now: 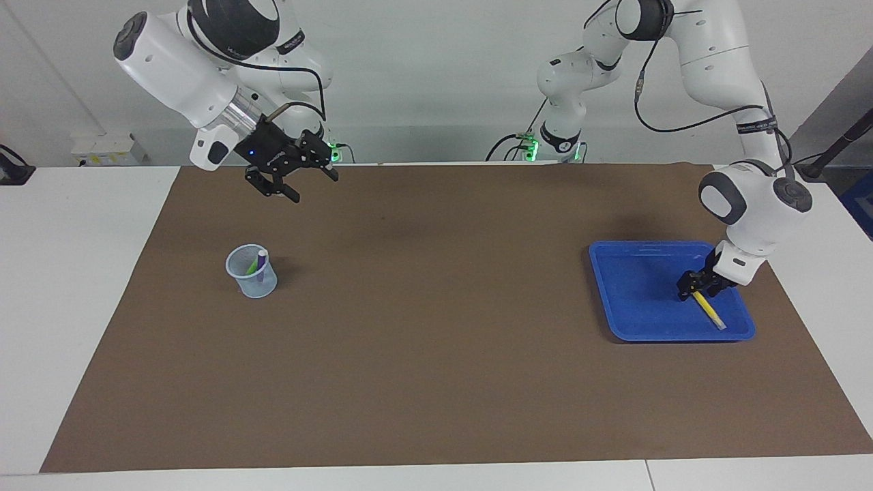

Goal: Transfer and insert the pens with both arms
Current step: 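Lift the yellow pen with the left gripper while the right gripper withdraws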

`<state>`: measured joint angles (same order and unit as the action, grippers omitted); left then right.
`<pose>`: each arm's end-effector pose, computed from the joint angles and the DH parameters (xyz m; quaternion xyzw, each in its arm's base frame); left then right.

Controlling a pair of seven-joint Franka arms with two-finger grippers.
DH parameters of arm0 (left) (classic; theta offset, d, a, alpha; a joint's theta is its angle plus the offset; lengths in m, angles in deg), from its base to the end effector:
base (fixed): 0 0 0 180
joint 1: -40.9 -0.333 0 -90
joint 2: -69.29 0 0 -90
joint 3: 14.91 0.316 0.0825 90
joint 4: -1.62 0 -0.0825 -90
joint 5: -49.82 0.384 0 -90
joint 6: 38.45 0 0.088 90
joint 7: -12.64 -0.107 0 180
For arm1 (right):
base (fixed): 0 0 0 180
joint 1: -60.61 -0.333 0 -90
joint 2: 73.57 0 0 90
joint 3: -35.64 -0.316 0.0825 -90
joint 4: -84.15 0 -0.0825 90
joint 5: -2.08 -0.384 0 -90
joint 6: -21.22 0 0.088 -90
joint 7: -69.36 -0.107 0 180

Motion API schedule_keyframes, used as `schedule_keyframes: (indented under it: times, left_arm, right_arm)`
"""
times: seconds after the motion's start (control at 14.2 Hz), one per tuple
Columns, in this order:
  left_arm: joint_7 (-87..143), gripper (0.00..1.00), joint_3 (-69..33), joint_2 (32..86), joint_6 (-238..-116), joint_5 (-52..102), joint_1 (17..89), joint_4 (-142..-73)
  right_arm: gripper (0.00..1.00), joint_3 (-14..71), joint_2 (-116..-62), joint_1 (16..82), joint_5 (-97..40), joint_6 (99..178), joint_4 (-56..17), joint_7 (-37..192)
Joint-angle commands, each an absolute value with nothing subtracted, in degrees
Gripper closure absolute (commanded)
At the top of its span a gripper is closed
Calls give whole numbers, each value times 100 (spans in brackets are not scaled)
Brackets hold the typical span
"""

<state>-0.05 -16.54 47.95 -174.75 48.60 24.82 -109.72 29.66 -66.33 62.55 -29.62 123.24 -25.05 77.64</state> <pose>0.6047 0.1565 0.2965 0.9991 0.0239 0.0337 0.0050 0.5211 0.0849 0.5627 -0.9643 -0.0465 -0.0103 0.2606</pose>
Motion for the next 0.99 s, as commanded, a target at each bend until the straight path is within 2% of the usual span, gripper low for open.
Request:
schedule_keyframes:
  times: [0.0,0.07,0.28,0.35,0.42,0.63,0.92]
  left_arm:
    - [42,24,-1623,4758,-17468,4806,2490,-10956]
    - [60,35,-1623,4758,-17460,4806,2490,-10956]
    - [384,84,-1623,4758,-17425,4806,2543,-10948]
    - [402,95,-1623,4758,-17398,4806,2560,-10939]
    - [394,100,-1623,4758,-17381,4806,2560,-10930]
    - [516,100,-1631,4758,-17276,4806,2560,-10895]
    - [1428,100,-1675,4986,-16092,4798,2683,-10300]
  right_arm:
    - [0,2940,-6672,6316,-3106,12160,-2396,7798]
    - [0,2931,-6672,6316,-3114,12159,-2396,7798]
    - [0,2922,-6681,6325,-3325,12151,-2361,7798]
    - [0,2922,-6689,6325,-3326,12151,-2361,7806]
    - [0,2914,-6689,6316,-3326,12151,-2361,7806]
    - [0,2913,-6689,6316,-3378,12168,-2361,7806]
    - [0,2913,-6689,6316,-3580,12186,-2361,7806]
